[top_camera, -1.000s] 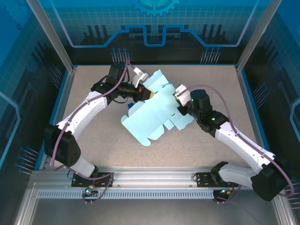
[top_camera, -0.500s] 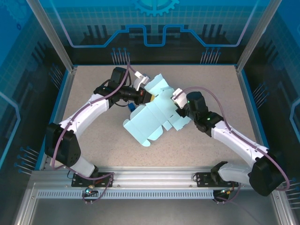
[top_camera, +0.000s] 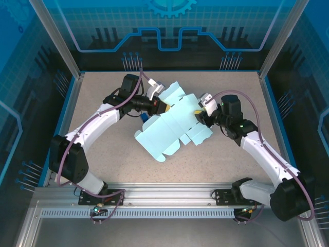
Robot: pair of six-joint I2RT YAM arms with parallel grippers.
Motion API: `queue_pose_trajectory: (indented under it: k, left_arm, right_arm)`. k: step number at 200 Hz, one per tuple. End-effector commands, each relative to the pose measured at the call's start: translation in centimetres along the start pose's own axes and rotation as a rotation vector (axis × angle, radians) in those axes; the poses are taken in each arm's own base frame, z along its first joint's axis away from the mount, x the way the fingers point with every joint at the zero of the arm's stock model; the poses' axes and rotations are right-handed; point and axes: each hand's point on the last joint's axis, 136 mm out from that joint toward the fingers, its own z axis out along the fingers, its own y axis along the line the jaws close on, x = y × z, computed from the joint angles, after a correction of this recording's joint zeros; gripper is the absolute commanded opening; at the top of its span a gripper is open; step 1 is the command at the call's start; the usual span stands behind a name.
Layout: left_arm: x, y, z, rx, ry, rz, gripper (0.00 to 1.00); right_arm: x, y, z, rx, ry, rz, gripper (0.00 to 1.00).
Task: Fold the paper box
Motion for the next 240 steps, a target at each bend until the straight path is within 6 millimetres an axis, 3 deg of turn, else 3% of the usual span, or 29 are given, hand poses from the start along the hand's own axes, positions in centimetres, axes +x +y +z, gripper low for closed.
queue_pose_trajectory:
  k: [1,19,40,76,117,121,143,193,213,219,240]
  left_arm:
    - [-0.6,-1.6,-0.8,0.039,-0.027,0.067,0.00]
    - [-0.6,-1.5,-0.8,0.036,-0.026,0.068,0.00]
    - [-0.6,-1.5,-0.8,0.036,-0.025,0.064,0.00]
    - [-0.9,-1.1,-0.6,0.021,-0.034,-0.021,0.00]
    - [-1.5,-0.8,-0.3,0.036,-0.081,-0.121,0.00]
    - [-1.5,-0.8,-0.3,0.037,-0.082,-0.125,0.00]
    - [-1.3,-0.6,-0.1,0.040,-0.090,-0.156,0.00]
    - [-0.5,0.0,0.1,0.013,-0.096,-0.137,0.00]
    - [0.2,0.7,0.2,-0.015,-0.098,-0.117,0.06]
    - [0.4,1.0,0.3,-0.025,-0.097,-0.119,0.07]
    - [1.4,1.9,0.9,-0.038,-0.077,-0.139,0.12]
  right_arm:
    - [-1.8,0.4,-0.3,-0.066,-0.054,0.012,0.38]
    - [-2.1,0.2,-0.1,-0.064,-0.059,0.006,0.35]
    - [-2.3,-0.1,0.1,-0.044,-0.056,-0.001,0.22]
    - [-2.2,-1.1,0.4,0.107,-0.021,-0.048,0.09]
    - [-2.8,-1.1,0.6,0.324,-0.001,-0.172,0.05]
    - [-1.7,-0.9,0.9,0.333,0.025,-0.182,0.05]
    - [-1.4,-0.5,1.3,0.383,0.035,-0.216,0.05]
    - [-0.4,0.0,1.3,0.294,0.065,-0.163,0.02]
    - [0.9,0.4,0.6,0.179,0.100,-0.081,0.00]
    - [0.2,0.3,0.2,0.137,0.092,-0.050,0.00]
    - [1.9,0.8,-0.5,0.012,0.191,0.075,0.00]
